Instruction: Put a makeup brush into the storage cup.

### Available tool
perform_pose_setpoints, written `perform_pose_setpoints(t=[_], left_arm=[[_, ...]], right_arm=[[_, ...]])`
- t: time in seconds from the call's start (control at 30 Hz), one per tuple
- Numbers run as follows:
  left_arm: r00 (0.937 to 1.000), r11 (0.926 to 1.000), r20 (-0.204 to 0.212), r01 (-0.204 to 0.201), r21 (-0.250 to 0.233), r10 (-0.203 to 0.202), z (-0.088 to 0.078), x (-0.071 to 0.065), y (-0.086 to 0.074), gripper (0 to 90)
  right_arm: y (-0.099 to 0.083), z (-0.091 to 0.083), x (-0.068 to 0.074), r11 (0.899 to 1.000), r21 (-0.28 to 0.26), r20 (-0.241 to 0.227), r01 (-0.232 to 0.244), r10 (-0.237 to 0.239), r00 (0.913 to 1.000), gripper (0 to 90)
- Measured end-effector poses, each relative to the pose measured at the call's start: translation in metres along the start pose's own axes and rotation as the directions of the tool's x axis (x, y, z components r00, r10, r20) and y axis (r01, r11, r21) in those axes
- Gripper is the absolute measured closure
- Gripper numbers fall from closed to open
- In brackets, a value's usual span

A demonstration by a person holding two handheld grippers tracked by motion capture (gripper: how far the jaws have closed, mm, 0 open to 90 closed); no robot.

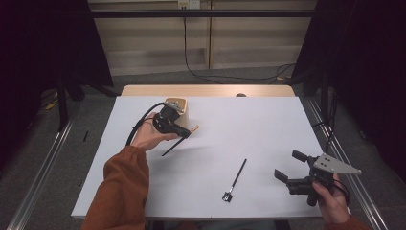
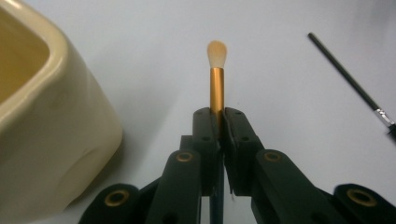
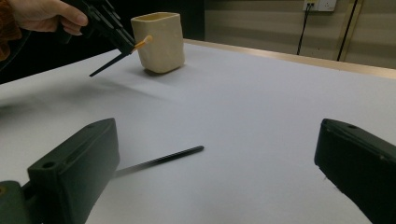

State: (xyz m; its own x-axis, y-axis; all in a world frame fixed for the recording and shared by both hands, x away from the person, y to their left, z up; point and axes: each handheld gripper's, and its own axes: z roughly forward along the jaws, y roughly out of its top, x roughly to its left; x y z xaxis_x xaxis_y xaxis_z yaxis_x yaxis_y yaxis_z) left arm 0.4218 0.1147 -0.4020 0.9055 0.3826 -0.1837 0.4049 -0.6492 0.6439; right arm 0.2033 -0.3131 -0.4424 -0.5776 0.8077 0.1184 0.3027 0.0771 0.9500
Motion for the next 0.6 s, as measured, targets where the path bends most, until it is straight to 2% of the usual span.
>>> perform_pose_setpoints(t=[0.1,0.3,0.43,0.5,0.6], left_arm=[[0.9999,0.9993,-0.013,0.003,-0.038,-0.003,-0.006,0.0,0.001,84.2],[0.9996,0.9901,-0.004,0.029,-0.137,-0.029,-0.011,-0.002,-0.004,84.2],[0.9984,0.9834,-0.035,0.039,-0.177,-0.046,-0.012,-0.002,-0.008,84.2],[0.9973,0.9828,-0.056,0.036,-0.181,-0.047,-0.013,-0.003,-0.009,84.2],[0.9955,0.9737,-0.069,0.048,-0.223,-0.065,-0.016,-0.002,-0.011,84.2]], right_arm=[[0.0,0.001,0.0,1.0,0.002,0.001,0.002,-0.002,1.0,0.0],[0.0,0.0,0.0,1.0,0.003,0.002,0.0,0.0,1.0,0.0],[0.0,0.001,0.0,1.0,0.002,0.0,0.003,-0.003,1.0,0.0],[0.0,0.001,0.0,1.0,0.001,0.0,0.001,-0.001,1.0,0.0],[0.0,0.0,0.0,1.0,0.002,0.001,0.003,-0.003,1.0,0.0]])
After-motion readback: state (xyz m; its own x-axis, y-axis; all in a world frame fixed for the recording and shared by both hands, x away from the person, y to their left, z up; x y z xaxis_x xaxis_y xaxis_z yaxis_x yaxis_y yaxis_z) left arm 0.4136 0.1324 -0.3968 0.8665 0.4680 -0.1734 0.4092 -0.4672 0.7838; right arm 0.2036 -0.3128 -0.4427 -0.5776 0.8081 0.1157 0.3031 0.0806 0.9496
